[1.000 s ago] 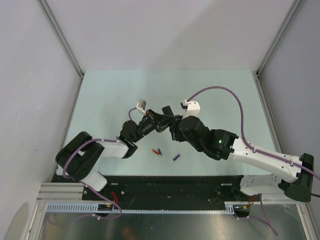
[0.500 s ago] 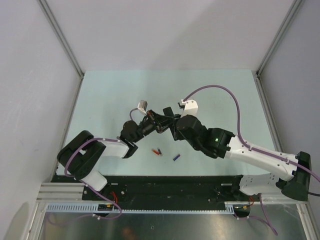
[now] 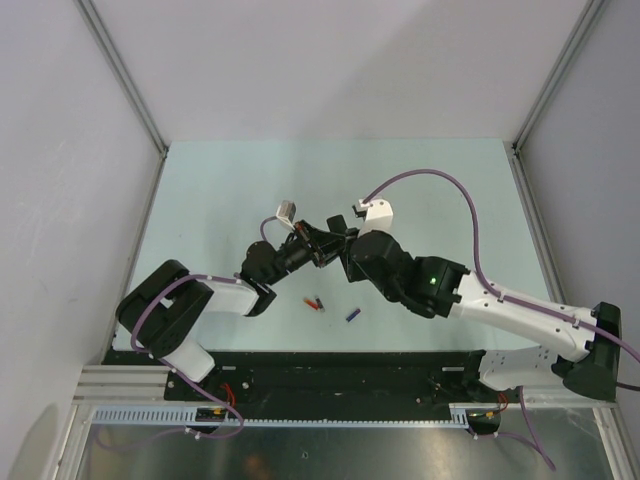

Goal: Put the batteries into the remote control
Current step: Load the battery into the remote control.

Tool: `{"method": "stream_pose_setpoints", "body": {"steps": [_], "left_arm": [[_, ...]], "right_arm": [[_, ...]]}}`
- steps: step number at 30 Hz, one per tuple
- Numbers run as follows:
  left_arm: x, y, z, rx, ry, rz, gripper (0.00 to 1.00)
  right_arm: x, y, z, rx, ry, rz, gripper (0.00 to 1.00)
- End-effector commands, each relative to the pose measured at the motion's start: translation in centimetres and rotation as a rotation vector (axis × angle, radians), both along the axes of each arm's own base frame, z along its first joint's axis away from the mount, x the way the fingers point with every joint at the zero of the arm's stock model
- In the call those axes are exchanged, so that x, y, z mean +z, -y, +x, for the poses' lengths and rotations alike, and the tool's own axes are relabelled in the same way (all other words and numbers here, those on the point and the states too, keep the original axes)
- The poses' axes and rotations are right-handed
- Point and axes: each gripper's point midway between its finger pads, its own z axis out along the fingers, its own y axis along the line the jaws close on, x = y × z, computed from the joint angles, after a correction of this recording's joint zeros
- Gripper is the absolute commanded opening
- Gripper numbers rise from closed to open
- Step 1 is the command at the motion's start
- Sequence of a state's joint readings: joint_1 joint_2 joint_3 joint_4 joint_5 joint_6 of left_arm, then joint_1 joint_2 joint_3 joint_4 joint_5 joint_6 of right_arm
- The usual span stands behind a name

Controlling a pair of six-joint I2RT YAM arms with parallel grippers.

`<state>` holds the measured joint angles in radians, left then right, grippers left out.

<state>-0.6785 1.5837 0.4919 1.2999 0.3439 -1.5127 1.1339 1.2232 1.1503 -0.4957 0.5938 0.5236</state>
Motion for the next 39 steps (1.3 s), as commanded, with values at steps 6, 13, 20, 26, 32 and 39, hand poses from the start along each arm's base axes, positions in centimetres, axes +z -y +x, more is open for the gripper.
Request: {"method": "stream_pose_setpoints", "body": {"steps": [6,13,20,26,32,39], "left_arm": [[3.4,-0.3,-0.4,-0.010,0.096,-0.088,0.00],[3.7,-0.3,-0.4,-0.010,0.102,-0.092,0.00],[3.7,-0.5,-0.5,-0.008,0.102,-0.092,0.00],[3.7,-0.5,-0.5,-0.008,0.101,-0.091,0.00],[3.8,-0.6,-0.5,-0.005,0.103,-0.093,0.00],[3.7,-0.6,-0.6,-0.004,0.101,-0.092,0.00]], "right_arm": [[1.8,-0.8,0.4,-0.007,0.028,0.032,0.30],[1.2,-0.5,0.3,-0.018,0.014,0.012,0.26],[0.8,-0.6,0.1,-0.011,0.004,-0.002,0.15],[0.8,-0.5,0.0,-0.012,0.001,0.001,0.04],[1.1,-0.6,-0.1,-0.017,0.001,0.019,0.00],[1.4,-0.3,-0.2,-0.029,0.002,0.031,0.26]]}}
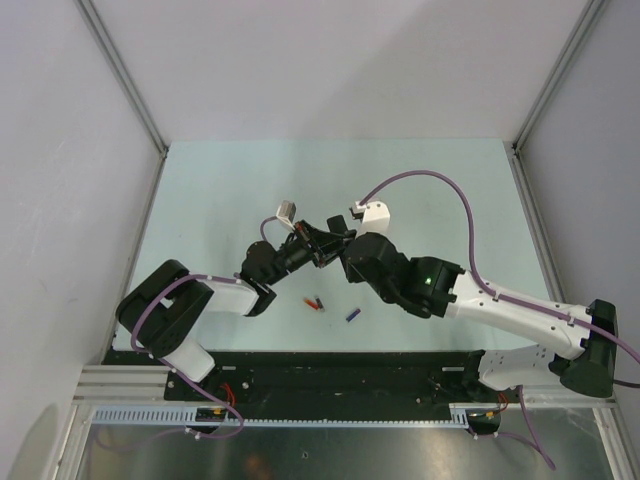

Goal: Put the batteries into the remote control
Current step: Load the battery into the remote control.

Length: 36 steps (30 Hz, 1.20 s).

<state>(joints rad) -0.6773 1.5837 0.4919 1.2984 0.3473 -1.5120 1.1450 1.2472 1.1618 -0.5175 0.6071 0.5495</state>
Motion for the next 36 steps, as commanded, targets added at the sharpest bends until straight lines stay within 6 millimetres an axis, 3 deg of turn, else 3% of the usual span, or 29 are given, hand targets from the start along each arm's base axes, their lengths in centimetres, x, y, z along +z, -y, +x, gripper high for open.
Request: {"method": "stream_pose_setpoints", "body": {"steps": [1,12,21,36], "left_arm": [[3.7,-0.7,-0.6,-0.002,0.101,-0.094,0.00],[4.0,-0.8,-0.6,0.003,0.107,-0.099,0.00],[4.1,-0.8,-0.7,-0.002,0.111,-0.098,0.00],[3.9,-0.8,-0.6,0.000,0.096,-0.102,0.00]], "right_arm": [[2.1,0.0,-0.1,-0.018,0.021,0.044,0.27],[1.3,-0.1,-0.7,-0.004,-0.003,0.027,0.22],[1.3,-0.2,-0.6,-0.006,-0.003,0.027,0.00],[4.2,-0.5,-0.6,-0.021,0.073,0.157,0.00]]}}
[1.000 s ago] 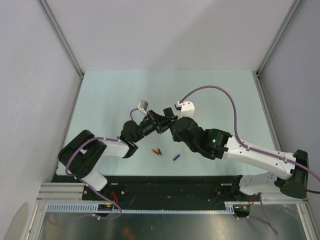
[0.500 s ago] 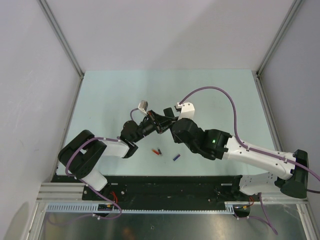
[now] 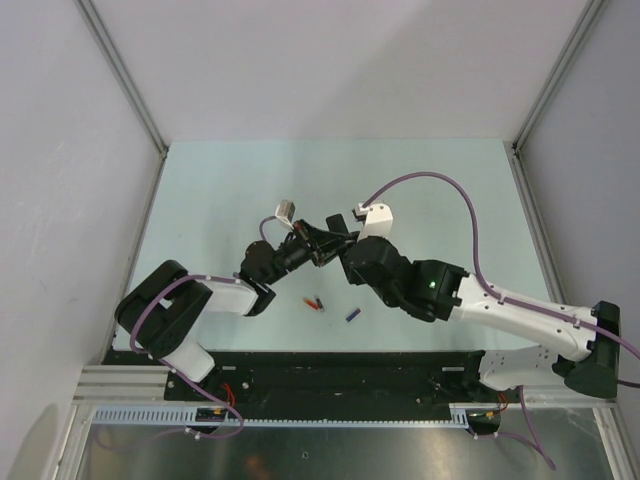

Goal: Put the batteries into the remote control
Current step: Load the battery into the remote control.

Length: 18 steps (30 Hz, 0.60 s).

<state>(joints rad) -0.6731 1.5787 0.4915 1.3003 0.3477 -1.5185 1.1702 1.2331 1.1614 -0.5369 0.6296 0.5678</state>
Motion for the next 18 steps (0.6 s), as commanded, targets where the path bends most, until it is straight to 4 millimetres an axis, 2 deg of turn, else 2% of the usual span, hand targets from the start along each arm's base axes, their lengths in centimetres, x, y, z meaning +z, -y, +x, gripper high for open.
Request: {"method": "stream_pose_setpoints", "body": {"steps": [1,6,18], "left_arm": [[3.7,-0.7,-0.6,0.001,0.094,-0.095,0.00],[3.8,-0.7,-0.5,-0.001,0.086,-0.103,0.00],[4.5,-0.6,-0.6,-0.013,0.093,-0.111,0.00]], "right_arm": [[4.3,-0.5,0.1,-0.024,0.081,0.169,0.00],[4.2,-0.4,0.1,-0.032,0.085,0.188,0.00],[2.0,-0.2,0.4,-0.040,0.082,0.113,0.00]]}}
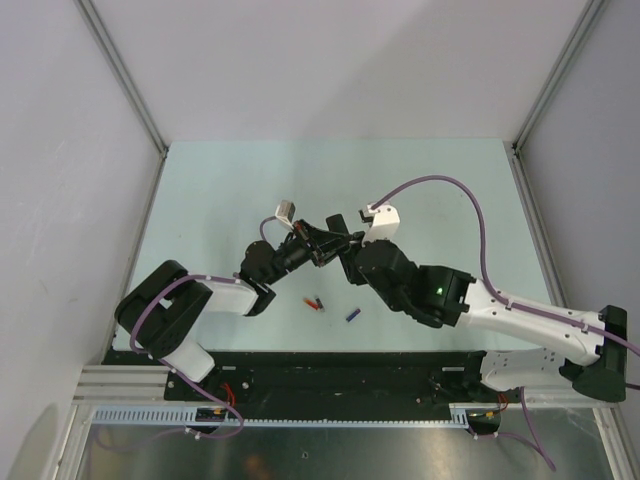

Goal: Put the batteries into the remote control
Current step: Load the battery into the remote control.

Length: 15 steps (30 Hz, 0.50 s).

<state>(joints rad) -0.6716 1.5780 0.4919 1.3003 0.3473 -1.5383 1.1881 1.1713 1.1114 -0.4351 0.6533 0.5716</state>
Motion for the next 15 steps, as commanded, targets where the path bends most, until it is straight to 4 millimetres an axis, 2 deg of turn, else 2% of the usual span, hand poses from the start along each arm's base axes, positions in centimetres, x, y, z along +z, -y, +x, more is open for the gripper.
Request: {"method": "stream_pose_setpoints", "body": {"steps": [1,15], "left_arm": [[4.3,-0.5,-0.6,-0.009,0.108,-0.098,0.00],[4.8,-0.4,-0.8,-0.028,0.111,-0.106,0.00]], "right_arm": [[0.1,-0.1,0.6,-0.035,0.028,0.009,0.00],[-1.5,0.3,0.6,-0.050,0.037,-0.050,0.00]]}}
